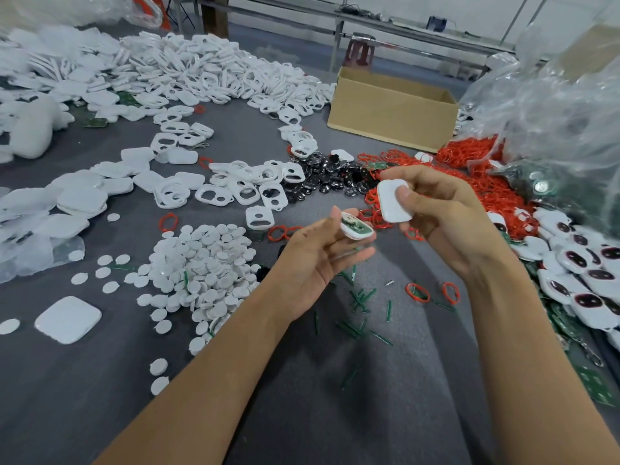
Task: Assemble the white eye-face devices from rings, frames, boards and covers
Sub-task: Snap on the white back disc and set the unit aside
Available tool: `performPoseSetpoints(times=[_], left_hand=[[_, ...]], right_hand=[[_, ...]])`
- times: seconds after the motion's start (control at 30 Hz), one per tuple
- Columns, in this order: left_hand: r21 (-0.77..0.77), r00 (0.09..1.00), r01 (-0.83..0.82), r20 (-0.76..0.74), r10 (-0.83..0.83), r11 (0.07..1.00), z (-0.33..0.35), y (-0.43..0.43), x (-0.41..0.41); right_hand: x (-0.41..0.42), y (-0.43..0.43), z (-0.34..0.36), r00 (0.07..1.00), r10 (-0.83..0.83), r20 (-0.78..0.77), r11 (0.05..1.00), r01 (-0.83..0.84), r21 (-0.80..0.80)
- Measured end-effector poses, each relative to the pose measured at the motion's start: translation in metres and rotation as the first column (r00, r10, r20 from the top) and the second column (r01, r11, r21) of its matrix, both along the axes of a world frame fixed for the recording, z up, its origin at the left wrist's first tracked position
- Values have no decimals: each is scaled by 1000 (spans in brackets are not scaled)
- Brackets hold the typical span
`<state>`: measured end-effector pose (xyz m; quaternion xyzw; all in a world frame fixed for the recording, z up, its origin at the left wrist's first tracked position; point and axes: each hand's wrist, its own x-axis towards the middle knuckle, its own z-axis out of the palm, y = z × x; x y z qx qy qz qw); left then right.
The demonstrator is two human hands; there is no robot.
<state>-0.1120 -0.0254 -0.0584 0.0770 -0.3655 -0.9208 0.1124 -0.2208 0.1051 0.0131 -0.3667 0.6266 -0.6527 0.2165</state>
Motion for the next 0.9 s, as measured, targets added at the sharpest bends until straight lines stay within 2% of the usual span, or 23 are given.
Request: performPoseSetpoints(times=[0.1,0.27,0.43,0.67,0.9], left_hand=[[33,997,-4,72,2,999,0,-2,1],[-98,990,5,138,9,995,0,-1,3],[-159,992,3,129,17,987,0,-3,1],[-227,992,-31,112,58,973,-2,-1,-1],[-213,994,-11,103,34,977,-6,0,0]], right_hand=[[-1,1,0,999,-23,29,998,21,51],[-1,3,-3,999,-37,15,984,34,172],[2,-1,-4,998,-60,18,987,56,153],[6,-6,-5,975,-98,-198,962,144,234],[6,-4,-4,971,-100,-215,963,150,226]])
